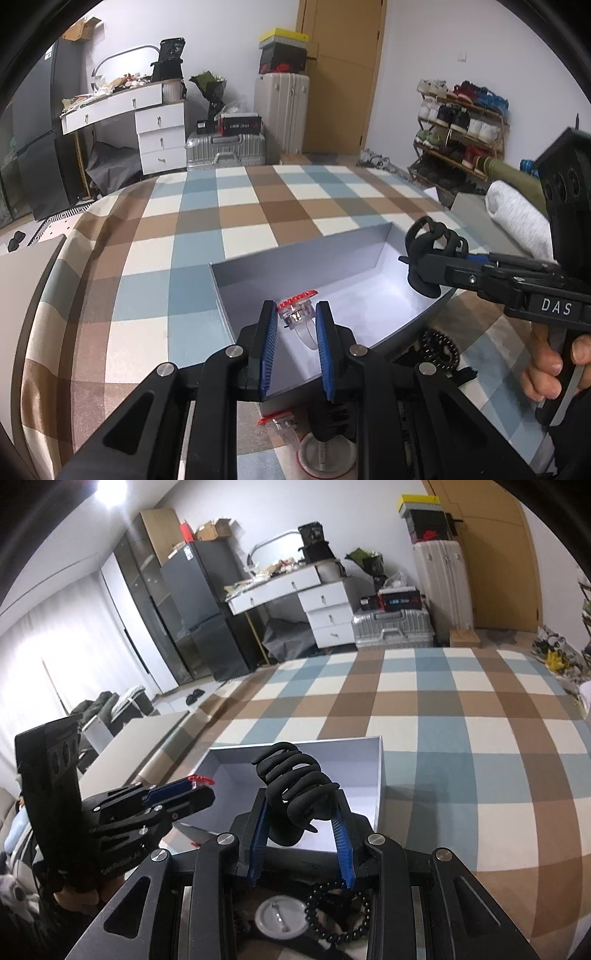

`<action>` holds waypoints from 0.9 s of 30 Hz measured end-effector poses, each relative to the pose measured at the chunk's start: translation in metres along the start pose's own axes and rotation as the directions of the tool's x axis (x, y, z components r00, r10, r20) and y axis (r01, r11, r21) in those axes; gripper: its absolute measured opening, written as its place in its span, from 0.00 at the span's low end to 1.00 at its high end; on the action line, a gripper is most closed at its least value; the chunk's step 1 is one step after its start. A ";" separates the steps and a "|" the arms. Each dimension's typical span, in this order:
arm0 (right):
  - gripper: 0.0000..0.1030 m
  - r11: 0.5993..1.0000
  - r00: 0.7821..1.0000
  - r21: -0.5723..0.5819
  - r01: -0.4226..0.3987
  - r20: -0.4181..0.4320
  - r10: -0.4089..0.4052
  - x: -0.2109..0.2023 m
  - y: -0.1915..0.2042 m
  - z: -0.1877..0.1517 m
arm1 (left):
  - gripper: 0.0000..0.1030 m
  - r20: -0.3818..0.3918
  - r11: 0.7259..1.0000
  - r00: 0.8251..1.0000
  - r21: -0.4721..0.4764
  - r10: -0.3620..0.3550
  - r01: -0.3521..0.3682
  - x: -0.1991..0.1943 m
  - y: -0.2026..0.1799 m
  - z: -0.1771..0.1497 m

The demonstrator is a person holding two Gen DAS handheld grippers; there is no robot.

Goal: Organize jewelry
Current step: 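Lower both held items into the grey box and open both grippers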

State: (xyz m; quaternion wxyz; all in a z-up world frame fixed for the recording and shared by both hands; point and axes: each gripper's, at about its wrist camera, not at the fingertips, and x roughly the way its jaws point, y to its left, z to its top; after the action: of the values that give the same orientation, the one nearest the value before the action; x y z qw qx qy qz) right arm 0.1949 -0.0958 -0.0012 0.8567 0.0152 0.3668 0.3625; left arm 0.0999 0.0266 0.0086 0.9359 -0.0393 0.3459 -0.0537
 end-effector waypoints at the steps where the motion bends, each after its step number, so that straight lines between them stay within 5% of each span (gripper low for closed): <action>1: 0.30 1.000 1.000 -0.005 0.001 -0.010 -0.001 0.003 0.000 0.000 | 0.15 -0.004 1.000 1.000 -0.002 0.003 -0.003 0.001 0.000 -0.001; 14: 0.30 0.999 0.993 -0.014 -0.043 -0.112 0.041 0.009 0.014 -0.011 | 0.15 -0.007 0.999 0.999 -0.007 0.035 -0.035 0.001 0.005 0.002; 25: 0.33 1.000 0.997 -0.005 0.000 -0.079 -0.001 0.004 0.013 -0.011 | 0.16 0.006 1.000 1.000 -0.011 0.004 -0.004 -0.009 -0.002 -0.003; 27: 0.41 1.000 0.999 -0.008 0.003 -0.051 -0.003 -0.005 0.012 -0.010 | 0.26 0.005 1.000 1.000 -0.011 0.014 -0.014 -0.012 -0.002 -0.003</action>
State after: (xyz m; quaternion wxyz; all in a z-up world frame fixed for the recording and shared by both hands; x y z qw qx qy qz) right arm 0.1788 -0.0919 -0.0021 0.8475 0.0018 0.3872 0.3630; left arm 0.0889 0.0263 0.0146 0.9369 -0.0423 0.3442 -0.0450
